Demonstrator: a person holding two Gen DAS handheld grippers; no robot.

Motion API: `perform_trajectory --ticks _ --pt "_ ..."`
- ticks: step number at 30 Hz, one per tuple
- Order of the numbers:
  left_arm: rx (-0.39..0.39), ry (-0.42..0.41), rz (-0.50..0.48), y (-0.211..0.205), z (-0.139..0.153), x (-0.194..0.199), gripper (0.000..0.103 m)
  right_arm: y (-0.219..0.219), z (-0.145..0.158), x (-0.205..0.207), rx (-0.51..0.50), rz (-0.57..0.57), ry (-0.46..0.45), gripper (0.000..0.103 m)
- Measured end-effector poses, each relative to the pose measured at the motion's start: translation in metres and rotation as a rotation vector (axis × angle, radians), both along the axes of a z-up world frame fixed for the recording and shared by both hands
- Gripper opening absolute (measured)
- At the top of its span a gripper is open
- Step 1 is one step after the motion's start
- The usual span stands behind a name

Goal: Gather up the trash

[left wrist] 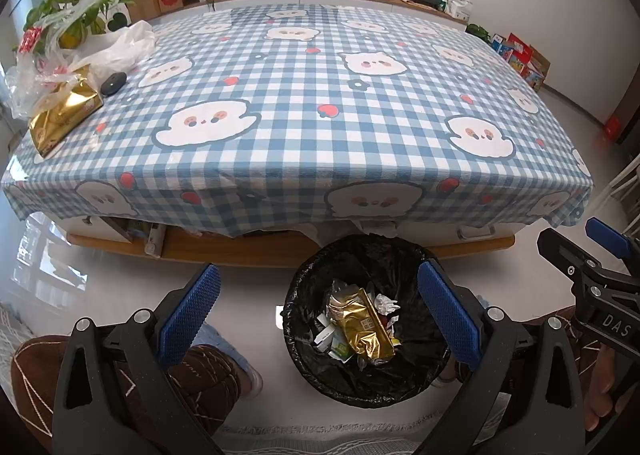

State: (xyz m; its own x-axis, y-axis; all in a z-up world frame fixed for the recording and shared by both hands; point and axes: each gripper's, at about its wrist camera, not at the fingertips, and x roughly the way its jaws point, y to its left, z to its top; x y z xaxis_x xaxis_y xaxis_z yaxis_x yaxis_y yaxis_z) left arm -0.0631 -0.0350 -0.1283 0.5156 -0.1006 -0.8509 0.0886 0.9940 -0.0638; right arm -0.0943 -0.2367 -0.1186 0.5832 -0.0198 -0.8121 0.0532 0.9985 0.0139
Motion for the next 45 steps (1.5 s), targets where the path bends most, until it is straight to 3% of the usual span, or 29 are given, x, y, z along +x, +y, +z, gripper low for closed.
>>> perform_trajectory --ticks 45 --pt "0.007 0.004 -0.004 -0.0004 -0.0004 0.0006 0.097 0.0001 -0.0066 0.0038 0.004 -0.003 0.017 0.095"
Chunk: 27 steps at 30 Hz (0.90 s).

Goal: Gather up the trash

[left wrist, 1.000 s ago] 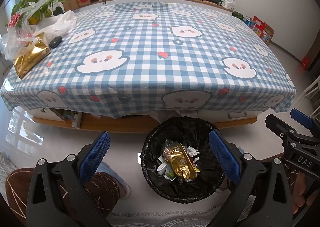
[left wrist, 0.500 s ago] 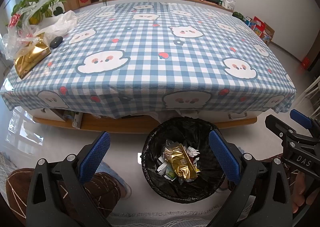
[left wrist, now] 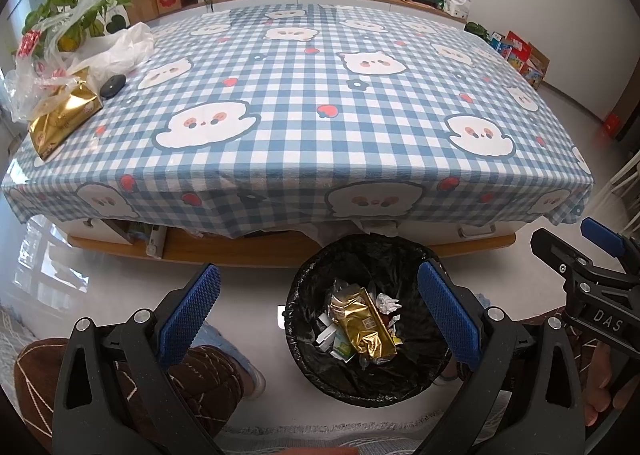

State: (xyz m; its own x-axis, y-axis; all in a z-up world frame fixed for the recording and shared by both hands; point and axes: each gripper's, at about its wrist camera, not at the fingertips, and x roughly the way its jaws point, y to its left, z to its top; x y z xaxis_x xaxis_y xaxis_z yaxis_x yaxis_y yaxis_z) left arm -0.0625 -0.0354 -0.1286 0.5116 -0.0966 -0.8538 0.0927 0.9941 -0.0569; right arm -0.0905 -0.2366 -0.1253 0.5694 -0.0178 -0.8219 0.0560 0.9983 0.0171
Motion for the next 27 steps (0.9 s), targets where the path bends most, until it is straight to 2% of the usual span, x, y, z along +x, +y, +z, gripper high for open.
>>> perform_trajectory --ticks 18,27 --pt "0.014 0.002 -0.001 0.0020 -0.0008 0.0006 0.097 0.0000 -0.0005 0.0003 0.000 -0.001 0.001 0.095" --pt "-0.003 0.000 0.006 0.0053 0.0016 0.0008 0.097 -0.0006 -0.0006 0.0001 0.001 -0.001 0.000 0.095"
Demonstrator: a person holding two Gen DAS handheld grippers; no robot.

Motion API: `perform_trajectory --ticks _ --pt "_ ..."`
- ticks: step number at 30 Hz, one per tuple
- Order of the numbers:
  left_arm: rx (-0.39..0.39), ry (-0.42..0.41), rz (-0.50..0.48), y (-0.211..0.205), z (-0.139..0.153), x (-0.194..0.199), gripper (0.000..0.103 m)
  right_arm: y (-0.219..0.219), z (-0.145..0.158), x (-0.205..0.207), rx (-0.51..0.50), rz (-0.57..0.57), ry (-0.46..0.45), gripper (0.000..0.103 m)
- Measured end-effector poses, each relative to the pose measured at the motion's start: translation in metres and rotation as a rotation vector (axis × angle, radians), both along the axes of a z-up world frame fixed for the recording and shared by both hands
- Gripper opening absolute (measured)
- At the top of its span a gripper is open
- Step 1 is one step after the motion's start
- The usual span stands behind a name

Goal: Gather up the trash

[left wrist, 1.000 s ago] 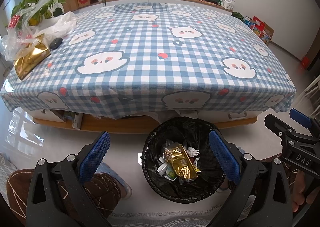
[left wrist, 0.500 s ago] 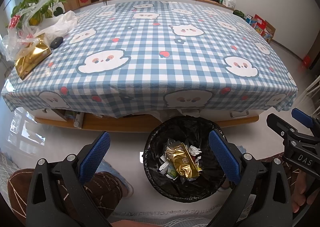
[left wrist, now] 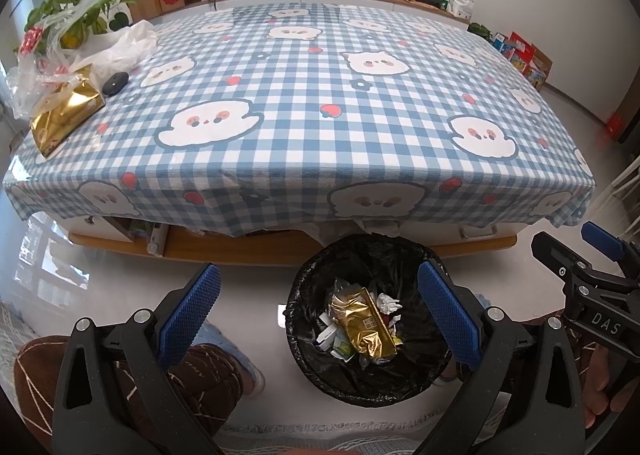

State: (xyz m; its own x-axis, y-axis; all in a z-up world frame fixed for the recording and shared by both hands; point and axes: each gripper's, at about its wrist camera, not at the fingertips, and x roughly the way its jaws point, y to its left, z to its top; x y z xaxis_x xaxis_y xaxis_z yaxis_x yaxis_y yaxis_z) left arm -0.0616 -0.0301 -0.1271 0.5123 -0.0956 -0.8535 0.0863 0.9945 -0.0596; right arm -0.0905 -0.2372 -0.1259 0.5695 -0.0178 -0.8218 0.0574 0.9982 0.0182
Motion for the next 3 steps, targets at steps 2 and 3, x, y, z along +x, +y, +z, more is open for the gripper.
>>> perform_trajectory --ticks 2,3 --pt "-0.004 0.002 -0.001 -0.0003 -0.0003 0.0003 0.097 -0.0003 0.0001 -0.0001 0.001 0.000 0.001 0.095" --pt "-0.007 0.003 -0.003 -0.0003 -0.0004 0.0004 0.097 -0.0004 -0.0002 -0.0003 0.002 -0.001 0.002 0.095"
